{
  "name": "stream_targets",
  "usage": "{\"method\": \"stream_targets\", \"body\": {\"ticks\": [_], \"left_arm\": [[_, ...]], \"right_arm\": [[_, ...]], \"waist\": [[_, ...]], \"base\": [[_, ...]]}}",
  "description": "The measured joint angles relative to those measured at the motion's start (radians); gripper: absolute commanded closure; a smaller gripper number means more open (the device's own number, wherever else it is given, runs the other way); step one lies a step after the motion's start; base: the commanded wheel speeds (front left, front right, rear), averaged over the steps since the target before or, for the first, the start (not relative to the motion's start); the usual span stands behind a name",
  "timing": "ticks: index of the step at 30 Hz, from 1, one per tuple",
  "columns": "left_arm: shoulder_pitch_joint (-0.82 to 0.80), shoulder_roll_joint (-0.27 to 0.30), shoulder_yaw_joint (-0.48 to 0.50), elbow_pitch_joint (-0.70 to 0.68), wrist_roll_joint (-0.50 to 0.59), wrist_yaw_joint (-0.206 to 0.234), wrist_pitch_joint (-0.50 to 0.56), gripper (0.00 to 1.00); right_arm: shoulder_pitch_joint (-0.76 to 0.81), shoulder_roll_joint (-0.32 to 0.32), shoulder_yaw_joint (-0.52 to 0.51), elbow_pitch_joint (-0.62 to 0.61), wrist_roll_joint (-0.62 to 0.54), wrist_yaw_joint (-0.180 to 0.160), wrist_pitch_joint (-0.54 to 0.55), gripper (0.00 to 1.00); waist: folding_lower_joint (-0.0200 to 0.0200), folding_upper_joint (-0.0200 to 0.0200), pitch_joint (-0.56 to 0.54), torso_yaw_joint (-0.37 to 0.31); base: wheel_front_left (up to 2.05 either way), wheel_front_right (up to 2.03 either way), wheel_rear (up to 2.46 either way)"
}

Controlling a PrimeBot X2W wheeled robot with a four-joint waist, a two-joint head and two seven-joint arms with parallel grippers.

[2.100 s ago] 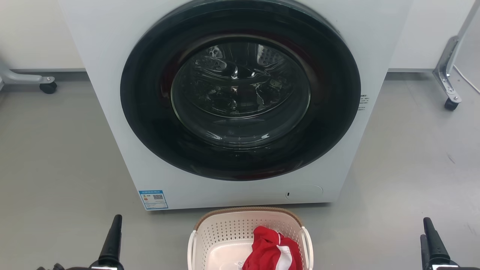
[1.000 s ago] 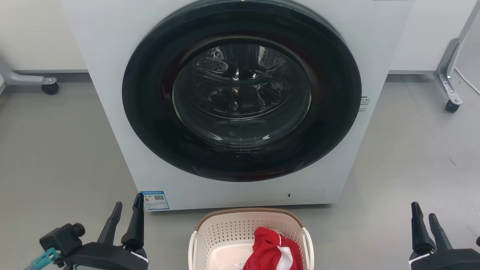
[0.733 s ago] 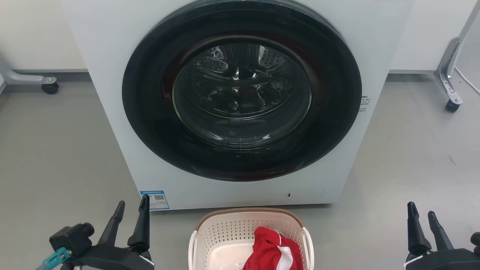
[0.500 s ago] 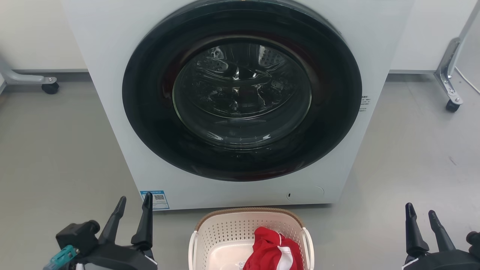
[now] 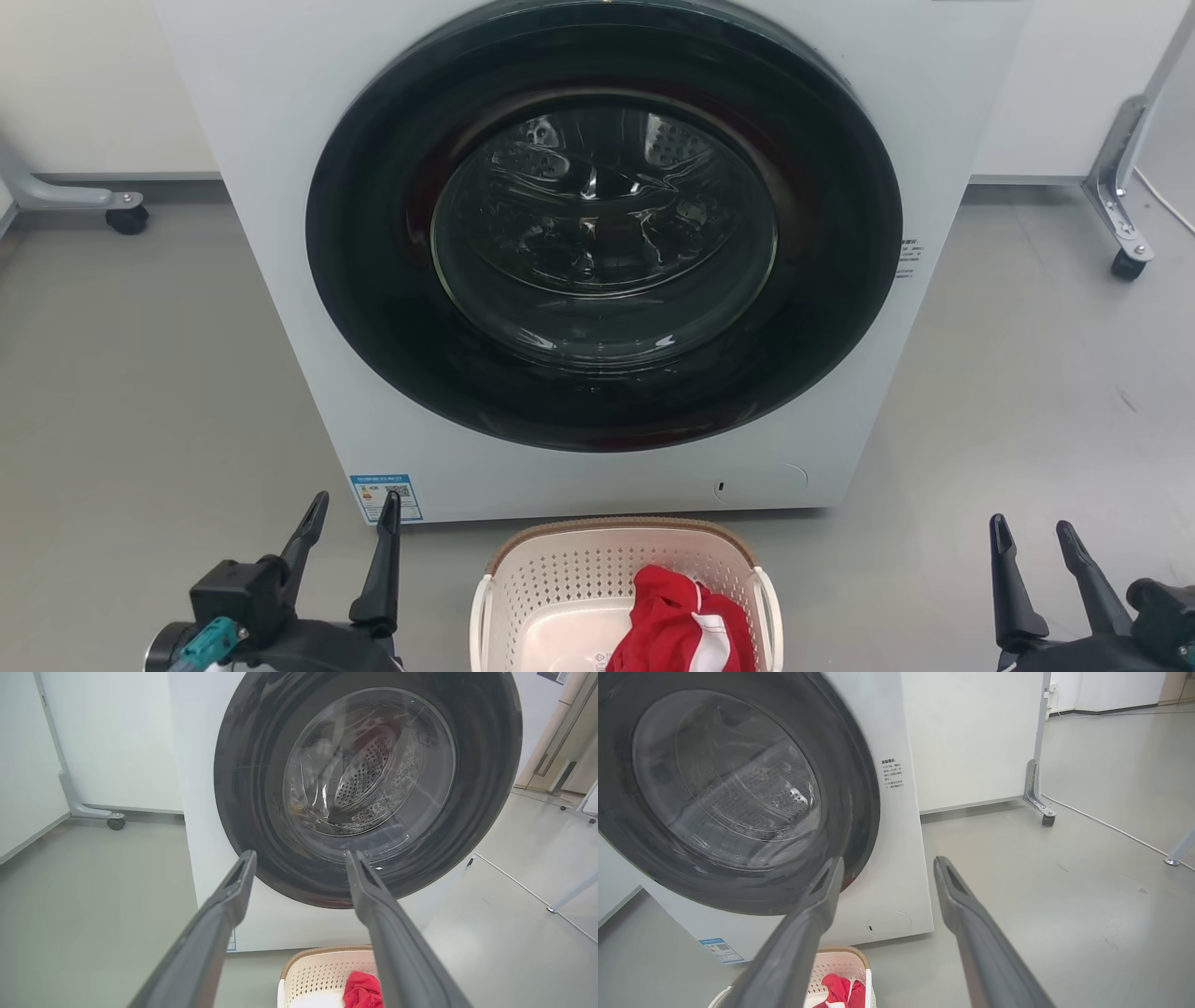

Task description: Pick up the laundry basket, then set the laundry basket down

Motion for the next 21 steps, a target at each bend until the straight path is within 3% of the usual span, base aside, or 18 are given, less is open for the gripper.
{"method": "stream_targets", "body": {"ticks": [11, 21], "left_arm": [[-0.017, 0.015, -0.048, 0.014, 0.100, 0.027, -0.016, 0.00], [-0.019, 0.015, -0.042, 0.018, 0.099, 0.028, -0.008, 0.00]], "right_arm": [[-0.020, -0.024, 0.036, 0.013, -0.126, -0.017, -0.037, 0.00], [-0.020, -0.027, 0.033, 0.022, -0.126, -0.019, -0.037, 0.00]], "waist": [[0.0000, 0.0000, 0.001, 0.003], [0.0000, 0.0001, 0.011, 0.006]], "base": [[0.00, 0.00, 0.00], [0.00, 0.00, 0.00]]}}
